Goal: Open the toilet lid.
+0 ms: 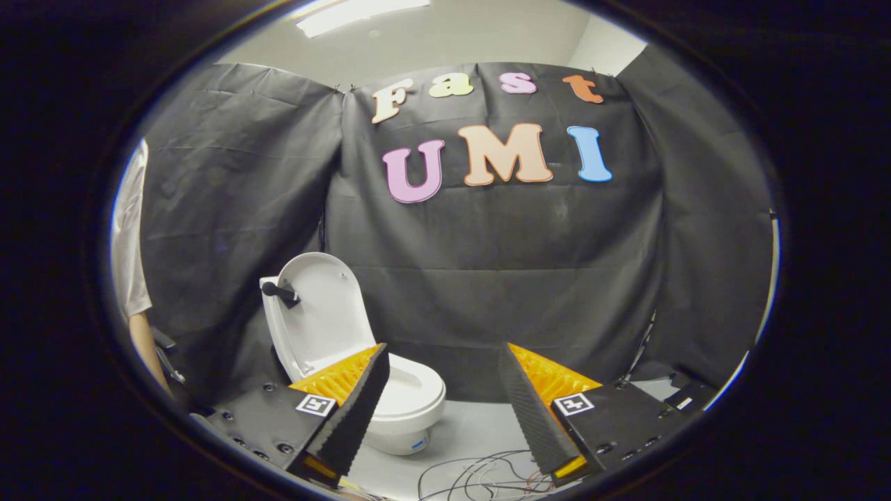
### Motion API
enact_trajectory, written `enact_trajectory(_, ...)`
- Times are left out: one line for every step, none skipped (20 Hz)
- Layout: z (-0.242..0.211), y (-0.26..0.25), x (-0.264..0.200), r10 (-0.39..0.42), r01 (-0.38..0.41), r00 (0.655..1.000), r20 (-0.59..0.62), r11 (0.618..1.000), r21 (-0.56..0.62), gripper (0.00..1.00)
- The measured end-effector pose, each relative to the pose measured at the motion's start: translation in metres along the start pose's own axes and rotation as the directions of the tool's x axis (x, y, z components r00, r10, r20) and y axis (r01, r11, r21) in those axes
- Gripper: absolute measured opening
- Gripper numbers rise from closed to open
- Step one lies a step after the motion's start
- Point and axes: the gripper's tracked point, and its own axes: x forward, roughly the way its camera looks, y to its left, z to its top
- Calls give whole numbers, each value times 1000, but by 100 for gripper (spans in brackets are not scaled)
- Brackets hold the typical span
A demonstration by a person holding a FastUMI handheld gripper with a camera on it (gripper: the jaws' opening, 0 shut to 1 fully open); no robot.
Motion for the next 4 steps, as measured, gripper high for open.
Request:
enact_trajectory(0,0,0,0,0,1000,0,1000,0,98)
enact_trajectory(0,0,0,0,0,1000,0,1000,0,98)
enact_trajectory(0,0,0,0,0,1000,0,1000,0,98)
enact_trajectory(0,0,0,0,0,1000,0,1000,0,98)
